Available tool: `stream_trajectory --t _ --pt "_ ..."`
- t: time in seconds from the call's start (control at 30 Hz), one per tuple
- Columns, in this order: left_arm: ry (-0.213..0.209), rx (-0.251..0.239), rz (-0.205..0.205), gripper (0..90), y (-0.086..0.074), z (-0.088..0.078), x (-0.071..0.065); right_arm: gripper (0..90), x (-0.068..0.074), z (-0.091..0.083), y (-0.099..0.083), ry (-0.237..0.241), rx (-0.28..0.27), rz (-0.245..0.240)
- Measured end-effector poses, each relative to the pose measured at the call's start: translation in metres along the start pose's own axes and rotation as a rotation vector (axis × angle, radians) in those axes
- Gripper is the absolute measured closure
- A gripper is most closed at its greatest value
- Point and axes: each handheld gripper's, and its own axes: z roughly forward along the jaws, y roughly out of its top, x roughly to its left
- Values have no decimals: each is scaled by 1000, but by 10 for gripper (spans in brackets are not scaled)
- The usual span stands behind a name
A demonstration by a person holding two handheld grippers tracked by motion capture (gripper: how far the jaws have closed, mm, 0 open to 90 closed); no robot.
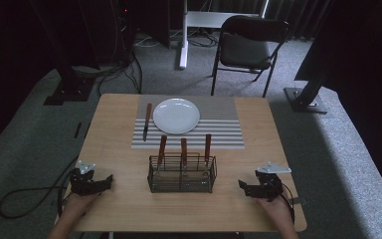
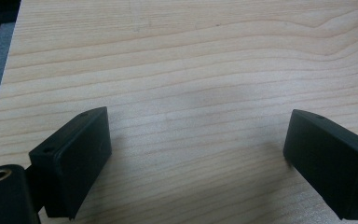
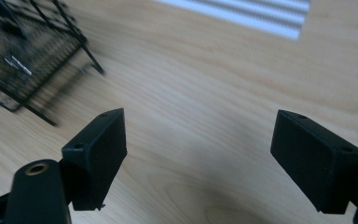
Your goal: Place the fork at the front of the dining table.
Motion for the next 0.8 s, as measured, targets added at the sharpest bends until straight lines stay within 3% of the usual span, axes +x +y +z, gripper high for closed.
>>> stream_trajectory --t 0.2,0.27,0.8 --pt "0 0 0 74 0 0 0 179 8 -8 14 26 -29 0" --pt "0 0 0 74 0 0 0 179 15 -14 29 41 -50 -9" --pt "1 1 0 74 0 0 0 187 32 -34 76 82 -125 -32"
